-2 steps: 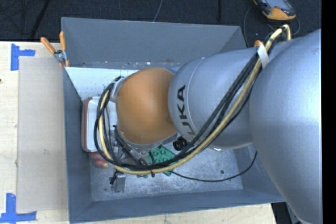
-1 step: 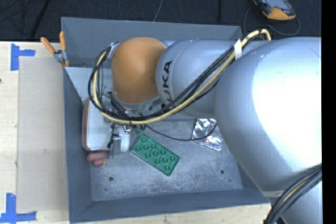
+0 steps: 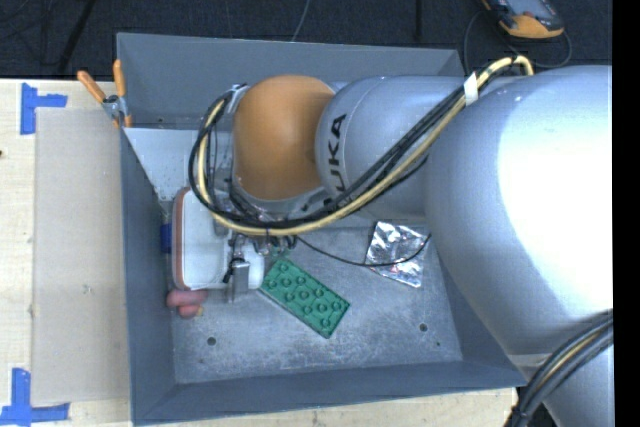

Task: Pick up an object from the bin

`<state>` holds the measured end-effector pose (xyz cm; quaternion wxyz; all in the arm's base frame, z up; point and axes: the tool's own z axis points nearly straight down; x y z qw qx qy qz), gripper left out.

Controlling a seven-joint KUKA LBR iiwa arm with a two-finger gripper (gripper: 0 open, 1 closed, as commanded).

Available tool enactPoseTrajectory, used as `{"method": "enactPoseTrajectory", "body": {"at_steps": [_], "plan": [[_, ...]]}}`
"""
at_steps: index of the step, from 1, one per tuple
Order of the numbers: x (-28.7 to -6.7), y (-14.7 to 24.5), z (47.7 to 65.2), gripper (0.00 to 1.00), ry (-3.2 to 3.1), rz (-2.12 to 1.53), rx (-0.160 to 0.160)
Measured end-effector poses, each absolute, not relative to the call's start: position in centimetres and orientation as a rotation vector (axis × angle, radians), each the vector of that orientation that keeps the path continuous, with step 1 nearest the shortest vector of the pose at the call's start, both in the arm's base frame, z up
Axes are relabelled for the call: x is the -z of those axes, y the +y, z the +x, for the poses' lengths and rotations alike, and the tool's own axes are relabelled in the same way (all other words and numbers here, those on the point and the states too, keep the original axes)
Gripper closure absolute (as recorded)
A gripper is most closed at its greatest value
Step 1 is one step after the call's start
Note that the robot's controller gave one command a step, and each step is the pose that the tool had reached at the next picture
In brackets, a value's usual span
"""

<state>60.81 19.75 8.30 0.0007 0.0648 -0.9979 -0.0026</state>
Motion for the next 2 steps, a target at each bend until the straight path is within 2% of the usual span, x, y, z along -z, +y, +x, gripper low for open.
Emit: {"method": "enactPoseTrajectory", "body": {"at_steps": [1, 2], "plan": [[-9.4, 14.9, 61.3, 0.00, -2.962, 0.965, 0.009], [-8.1, 15.4, 56.7, 0.00, -3.049, 0.899, -0.003]]}}
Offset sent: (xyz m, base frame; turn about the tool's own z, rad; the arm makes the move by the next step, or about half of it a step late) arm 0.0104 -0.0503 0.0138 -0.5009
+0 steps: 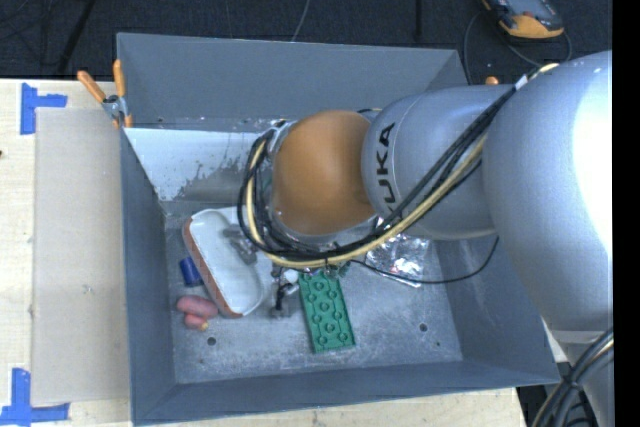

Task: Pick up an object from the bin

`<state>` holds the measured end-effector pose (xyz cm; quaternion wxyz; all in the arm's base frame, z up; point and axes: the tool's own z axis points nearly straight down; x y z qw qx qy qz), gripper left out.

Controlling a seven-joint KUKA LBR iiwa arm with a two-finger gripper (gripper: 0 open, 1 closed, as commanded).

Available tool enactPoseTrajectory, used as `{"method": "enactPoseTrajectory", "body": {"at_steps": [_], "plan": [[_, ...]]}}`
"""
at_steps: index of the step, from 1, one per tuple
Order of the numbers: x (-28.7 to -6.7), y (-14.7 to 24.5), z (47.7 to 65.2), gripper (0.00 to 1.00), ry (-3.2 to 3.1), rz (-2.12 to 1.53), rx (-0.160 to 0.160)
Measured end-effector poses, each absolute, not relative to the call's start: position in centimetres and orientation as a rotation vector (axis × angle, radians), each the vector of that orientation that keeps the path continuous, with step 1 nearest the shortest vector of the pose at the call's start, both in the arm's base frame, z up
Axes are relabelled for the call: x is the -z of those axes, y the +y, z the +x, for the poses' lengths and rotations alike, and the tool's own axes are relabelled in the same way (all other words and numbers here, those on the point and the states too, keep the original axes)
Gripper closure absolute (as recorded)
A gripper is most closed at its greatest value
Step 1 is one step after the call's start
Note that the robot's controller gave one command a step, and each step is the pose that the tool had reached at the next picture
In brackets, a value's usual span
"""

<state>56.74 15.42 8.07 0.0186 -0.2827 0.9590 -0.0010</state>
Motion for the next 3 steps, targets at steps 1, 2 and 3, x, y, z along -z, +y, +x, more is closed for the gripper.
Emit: {"method": "enactPoseTrajectory", "body": {"at_steps": [1, 2, 3], "plan": [[-8.1, 18.2, 55.4, 0.00, 2.957, -0.966, 0.010], [-8.1, 18.0, 53.8, 0.00, 2.957, -0.936, 0.003], [-8.3, 18.0, 53.7, 1.00, 2.967, -0.936, 0.003]]}}
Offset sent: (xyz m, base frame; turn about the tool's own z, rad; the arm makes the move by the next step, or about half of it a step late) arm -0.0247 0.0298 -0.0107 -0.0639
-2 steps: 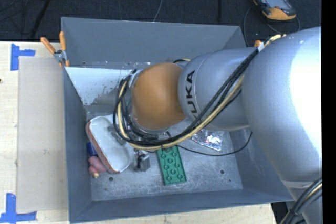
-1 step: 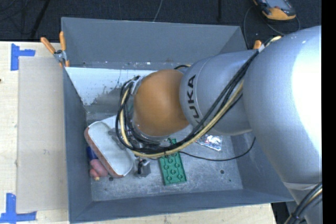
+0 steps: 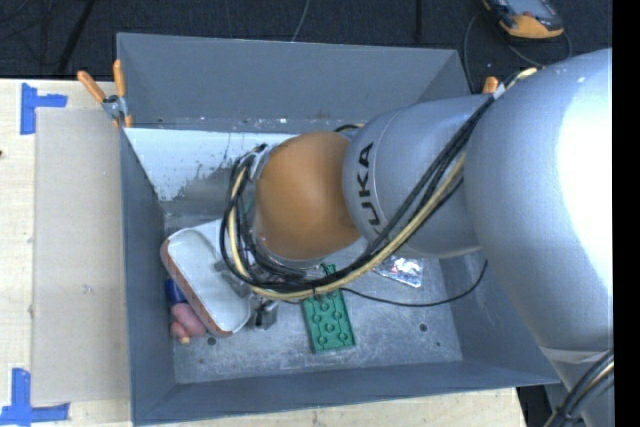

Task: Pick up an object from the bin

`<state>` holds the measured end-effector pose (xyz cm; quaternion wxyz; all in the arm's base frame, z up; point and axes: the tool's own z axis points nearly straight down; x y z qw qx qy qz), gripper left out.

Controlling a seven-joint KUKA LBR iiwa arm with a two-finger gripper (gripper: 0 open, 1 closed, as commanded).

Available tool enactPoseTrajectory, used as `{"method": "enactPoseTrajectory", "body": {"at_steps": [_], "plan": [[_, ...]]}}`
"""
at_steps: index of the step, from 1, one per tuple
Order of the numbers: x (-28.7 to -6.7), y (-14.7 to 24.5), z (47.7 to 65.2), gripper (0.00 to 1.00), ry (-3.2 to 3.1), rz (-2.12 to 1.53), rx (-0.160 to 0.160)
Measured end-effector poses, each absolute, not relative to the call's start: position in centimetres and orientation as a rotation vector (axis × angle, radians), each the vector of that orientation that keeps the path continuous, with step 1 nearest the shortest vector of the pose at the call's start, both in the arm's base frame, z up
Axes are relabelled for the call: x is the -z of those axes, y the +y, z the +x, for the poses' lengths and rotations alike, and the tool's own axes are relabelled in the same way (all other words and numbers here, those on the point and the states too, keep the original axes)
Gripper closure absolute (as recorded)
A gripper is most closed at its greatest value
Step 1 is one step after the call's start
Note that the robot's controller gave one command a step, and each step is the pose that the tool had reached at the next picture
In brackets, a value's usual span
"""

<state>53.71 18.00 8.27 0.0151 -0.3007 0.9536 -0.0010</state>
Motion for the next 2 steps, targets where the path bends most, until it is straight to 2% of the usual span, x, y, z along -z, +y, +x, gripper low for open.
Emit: {"method": "enactPoseTrajectory", "body": {"at_steps": [1, 2], "plan": [[-21.5, 20.5, 50.8, 1.00, 2.975, -0.980, -0.002], [-13.4, 24.4, 52.2, 1.00, 2.813, -1.409, -0.002]]}}
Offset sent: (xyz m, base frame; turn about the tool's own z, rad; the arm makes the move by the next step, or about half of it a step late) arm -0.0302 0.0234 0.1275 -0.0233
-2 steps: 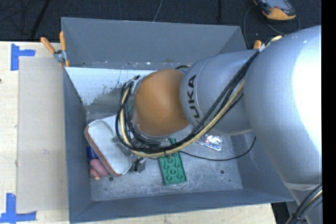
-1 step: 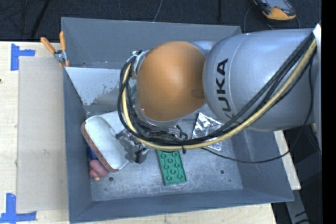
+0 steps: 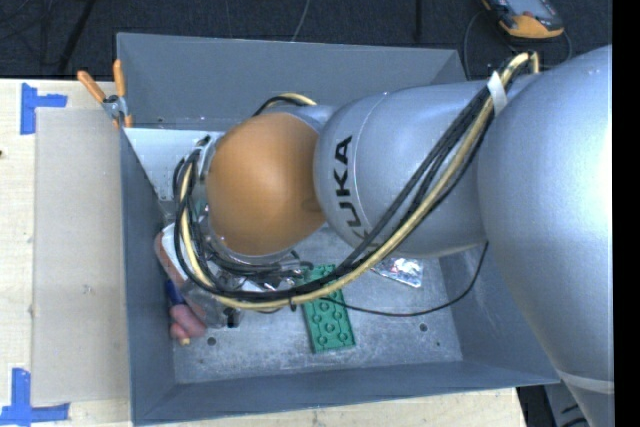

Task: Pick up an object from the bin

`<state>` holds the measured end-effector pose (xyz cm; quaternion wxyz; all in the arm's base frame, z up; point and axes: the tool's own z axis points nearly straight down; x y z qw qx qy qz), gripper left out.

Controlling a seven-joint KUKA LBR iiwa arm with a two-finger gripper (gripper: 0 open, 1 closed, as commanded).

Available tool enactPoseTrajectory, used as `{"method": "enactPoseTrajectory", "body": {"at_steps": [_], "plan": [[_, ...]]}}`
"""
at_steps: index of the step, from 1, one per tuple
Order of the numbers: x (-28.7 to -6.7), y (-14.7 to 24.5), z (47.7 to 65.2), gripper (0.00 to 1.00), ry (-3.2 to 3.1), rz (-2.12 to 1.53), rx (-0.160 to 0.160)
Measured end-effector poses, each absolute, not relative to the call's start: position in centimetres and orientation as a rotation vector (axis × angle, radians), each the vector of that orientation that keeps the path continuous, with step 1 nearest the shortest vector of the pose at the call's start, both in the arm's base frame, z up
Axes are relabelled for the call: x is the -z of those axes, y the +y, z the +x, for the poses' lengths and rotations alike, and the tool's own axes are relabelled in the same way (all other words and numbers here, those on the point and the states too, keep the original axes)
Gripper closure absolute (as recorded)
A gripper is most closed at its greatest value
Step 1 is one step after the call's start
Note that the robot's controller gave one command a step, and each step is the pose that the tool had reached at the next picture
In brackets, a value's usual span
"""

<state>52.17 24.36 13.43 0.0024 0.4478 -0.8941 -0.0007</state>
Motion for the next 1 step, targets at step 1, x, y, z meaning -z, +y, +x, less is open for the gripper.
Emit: {"method": "enactPoseTrajectory", "body": {"at_steps": [1], "plan": [[-24.06, 20.48, 50.98, 1.00, -2.815, 1.415, -0.002]]}}
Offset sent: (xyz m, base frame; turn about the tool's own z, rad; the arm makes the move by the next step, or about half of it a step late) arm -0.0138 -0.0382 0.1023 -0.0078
